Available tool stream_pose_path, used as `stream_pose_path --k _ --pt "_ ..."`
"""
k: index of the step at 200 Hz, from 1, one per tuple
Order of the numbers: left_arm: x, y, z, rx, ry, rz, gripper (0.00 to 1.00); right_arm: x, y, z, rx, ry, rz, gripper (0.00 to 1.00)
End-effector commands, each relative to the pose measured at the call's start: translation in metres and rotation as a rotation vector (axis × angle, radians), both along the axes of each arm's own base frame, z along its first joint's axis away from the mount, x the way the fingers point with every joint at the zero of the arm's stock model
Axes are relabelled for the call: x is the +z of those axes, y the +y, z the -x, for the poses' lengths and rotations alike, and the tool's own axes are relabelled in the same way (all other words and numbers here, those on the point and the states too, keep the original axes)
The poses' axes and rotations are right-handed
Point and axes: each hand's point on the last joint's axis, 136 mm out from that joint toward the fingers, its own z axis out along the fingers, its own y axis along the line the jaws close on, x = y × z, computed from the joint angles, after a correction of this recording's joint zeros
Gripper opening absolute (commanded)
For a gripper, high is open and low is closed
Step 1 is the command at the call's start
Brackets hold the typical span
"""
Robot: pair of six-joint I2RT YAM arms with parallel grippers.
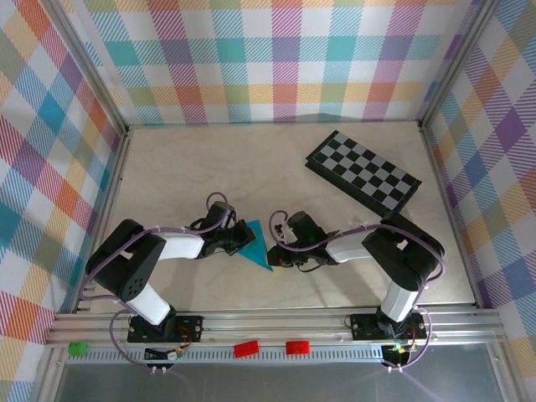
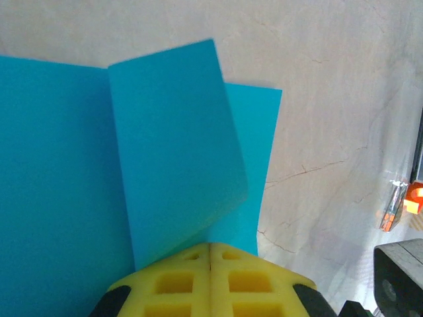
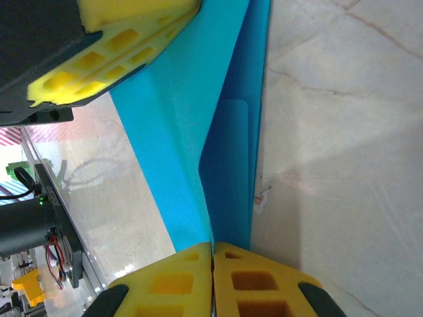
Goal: Fold a paper plane with a square sheet of paper (pick it up from the middle)
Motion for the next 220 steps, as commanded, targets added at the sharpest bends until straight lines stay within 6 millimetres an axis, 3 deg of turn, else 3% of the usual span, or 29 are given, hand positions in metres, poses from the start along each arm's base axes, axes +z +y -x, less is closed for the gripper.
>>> stream_pose_path --k 1,62,107,153,165,176,205,220 --pt "-0.031 0.017 0.019 0.003 0.09 -0.102 0.0 -0.016 -0.008 0.022 0.037 0.108 0.032 0.09" --pt "-0.029 0.018 0.02 0.003 0.088 -0.102 0.0 0.006 -0.006 0.018 0.047 0.072 0.023 0.15" --pt "-0.032 0.018 0.021 0.001 0.093 -0.103 0.0 -0.004 -0.014 0.03 0.058 0.112 0.034 0.07" --pt "-0.032 0.018 0.021 0.001 0.091 -0.102 0.0 -0.012 -0.019 0.039 0.083 0.149 0.065 0.09" --pt "-0.031 0.017 0.02 -0.001 0.089 -0.098 0.0 -0.006 -0.019 0.037 0.08 0.137 0.066 0.1" --pt "-0.031 0.017 0.02 -0.003 0.085 -0.098 0.0 0.002 -0.019 0.03 0.055 0.108 0.078 0.18" --pt "-0.03 0.016 0.02 -0.009 0.076 -0.086 0.0 0.034 -0.022 0.005 -0.014 0.02 0.07 0.29" --pt "-0.03 0.016 0.021 -0.011 0.076 -0.084 0.0 0.049 -0.016 -0.001 -0.006 0.008 0.039 0.3"
